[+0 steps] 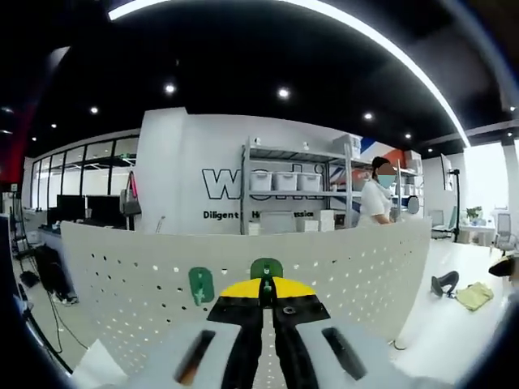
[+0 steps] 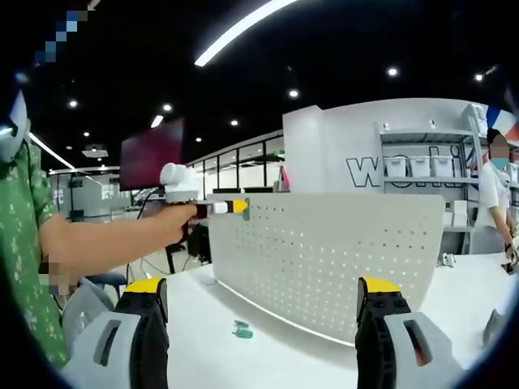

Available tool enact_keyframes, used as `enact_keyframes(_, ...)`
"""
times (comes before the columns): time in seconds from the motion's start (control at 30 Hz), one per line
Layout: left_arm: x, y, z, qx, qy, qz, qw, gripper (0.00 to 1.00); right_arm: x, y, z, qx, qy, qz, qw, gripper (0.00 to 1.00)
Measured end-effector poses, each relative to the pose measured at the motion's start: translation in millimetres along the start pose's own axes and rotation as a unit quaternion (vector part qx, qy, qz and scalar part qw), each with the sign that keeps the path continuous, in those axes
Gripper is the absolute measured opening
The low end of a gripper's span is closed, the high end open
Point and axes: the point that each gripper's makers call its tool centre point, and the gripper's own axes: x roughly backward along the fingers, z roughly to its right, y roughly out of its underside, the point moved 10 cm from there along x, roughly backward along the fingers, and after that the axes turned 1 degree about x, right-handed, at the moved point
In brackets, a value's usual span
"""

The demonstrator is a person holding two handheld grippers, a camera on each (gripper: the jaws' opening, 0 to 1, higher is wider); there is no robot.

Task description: Insert the hook assembly into the mounting plate slot until the hook locks in place.

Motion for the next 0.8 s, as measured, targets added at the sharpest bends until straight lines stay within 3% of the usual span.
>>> enact_keyframes(0.8, -22.4, 1.7, -5.3, 0.005, -0.038, 0.004, 0.9993, 0.03, -9.6, -2.5, 2.3, 0.003, -0.003, -0.003, 1.0, 0.99)
